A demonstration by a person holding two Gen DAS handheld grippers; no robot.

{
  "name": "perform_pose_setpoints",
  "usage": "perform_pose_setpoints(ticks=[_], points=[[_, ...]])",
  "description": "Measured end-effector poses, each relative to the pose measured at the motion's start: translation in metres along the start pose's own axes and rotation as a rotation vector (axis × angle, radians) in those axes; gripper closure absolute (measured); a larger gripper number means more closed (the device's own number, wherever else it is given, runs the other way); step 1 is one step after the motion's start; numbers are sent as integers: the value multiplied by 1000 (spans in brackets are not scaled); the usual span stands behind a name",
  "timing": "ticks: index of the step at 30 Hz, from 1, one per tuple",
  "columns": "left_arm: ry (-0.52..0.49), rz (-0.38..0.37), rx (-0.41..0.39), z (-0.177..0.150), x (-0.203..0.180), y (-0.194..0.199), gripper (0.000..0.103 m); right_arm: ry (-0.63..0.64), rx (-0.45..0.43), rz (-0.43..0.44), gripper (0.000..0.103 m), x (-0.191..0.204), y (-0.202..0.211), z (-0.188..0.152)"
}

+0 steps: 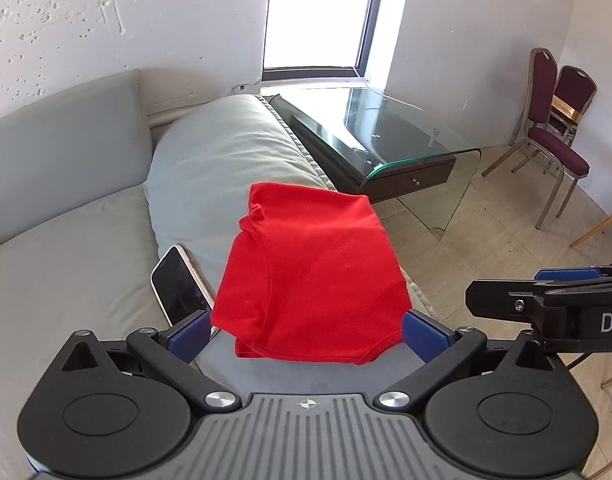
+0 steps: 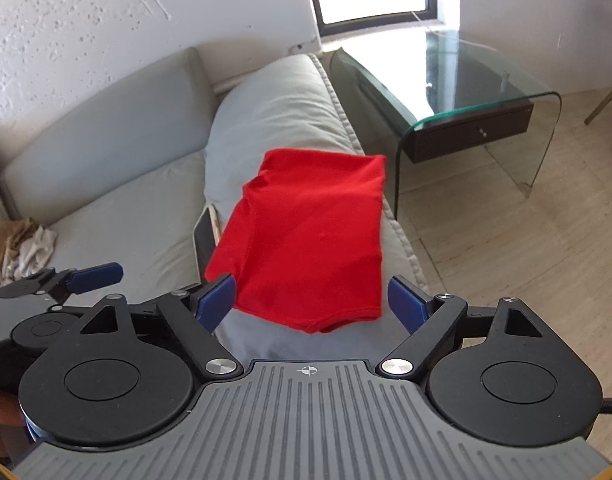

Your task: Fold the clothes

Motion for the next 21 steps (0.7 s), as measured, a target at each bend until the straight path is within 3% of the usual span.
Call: perform_pose_setpoints(ticks=[9,21], points=[[-6,-53,38,-18,-11,7,1,17,15,-74,14,1,30,-14],[-18,-45,80,-37,-9,-5,1,35,75,-87,13,6,13,-38]])
Point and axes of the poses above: each gripper's, at about its wrist camera, not at the fingertips, and y roughly against the way its jaws point, x to its left, z to its top, the point moved 9 cm from there along -y, roughly the way its jaws point, and after that the axes turned 9 degrees about y, right-handed, at the moved point
